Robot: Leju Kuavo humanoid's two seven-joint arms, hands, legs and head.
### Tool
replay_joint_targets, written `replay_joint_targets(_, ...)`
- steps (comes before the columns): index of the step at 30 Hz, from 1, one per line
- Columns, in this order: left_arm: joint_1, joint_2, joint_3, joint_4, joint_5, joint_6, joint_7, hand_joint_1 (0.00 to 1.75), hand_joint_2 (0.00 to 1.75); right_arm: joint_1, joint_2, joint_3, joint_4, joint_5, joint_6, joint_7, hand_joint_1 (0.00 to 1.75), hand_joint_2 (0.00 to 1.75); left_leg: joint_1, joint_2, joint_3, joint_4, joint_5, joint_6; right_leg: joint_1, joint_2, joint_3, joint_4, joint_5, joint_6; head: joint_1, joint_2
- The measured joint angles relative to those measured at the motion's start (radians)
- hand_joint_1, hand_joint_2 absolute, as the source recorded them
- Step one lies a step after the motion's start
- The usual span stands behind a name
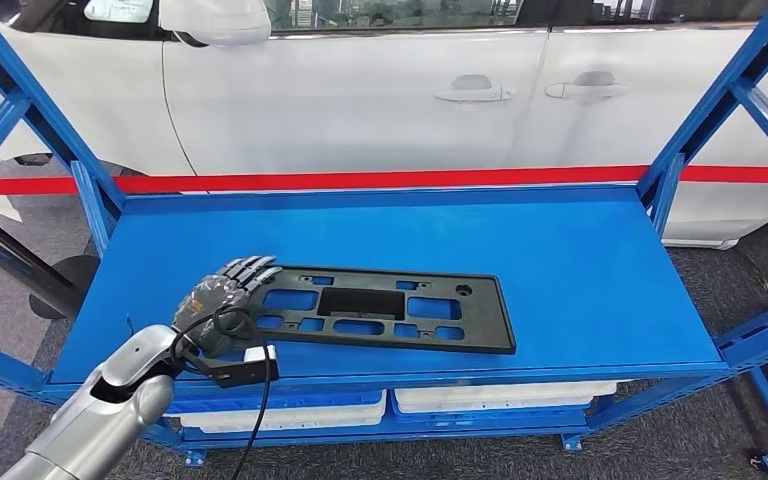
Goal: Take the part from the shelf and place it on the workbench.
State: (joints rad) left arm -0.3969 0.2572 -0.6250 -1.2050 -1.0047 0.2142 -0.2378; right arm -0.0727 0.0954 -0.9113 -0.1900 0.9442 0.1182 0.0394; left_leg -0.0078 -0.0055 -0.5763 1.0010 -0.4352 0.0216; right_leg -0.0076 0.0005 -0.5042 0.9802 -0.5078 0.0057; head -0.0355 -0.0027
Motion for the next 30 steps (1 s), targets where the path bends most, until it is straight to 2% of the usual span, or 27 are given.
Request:
replay_joint_targets(14,0.011,-0.022,0.000,0.007,0.072,-0.018,-0.045,0.00,1.75,0.000,0.000,-0.008,0.000,0.000,-0.009,0.002,0.00,0.00,0.000,0.000,0.000,0.000,0.000,0.000,0.000,0.000,0.001,0.000,0.000,0.000,0.000,0.000)
replay_joint_targets(19,0.046,-0.027,-0.001,-0.030,0.105,-0.016,-0.082,0.00,1.75,0.000,0.000,-0.016,0.000,-0.001,-0.010,0.001,0.00,0.00,0.000,0.000,0.000,0.000,0.000,0.000,0.000,0.000,0.001,0.000,0.000,0.000,0.000,0.000)
replay_joint_targets(30,0.111,-0.030,-0.028,-0.126,0.118,-0.014,-0.092,0.00,1.75,0.000,0.000,-0.023,0.000,-0.001,-0.009,0.001,0.00,0.00,0.000,0.000,-0.001,0.000,0.000,0.000,0.000,0.000,0.000,0.000,0.000,0.000,0.000,0.000)
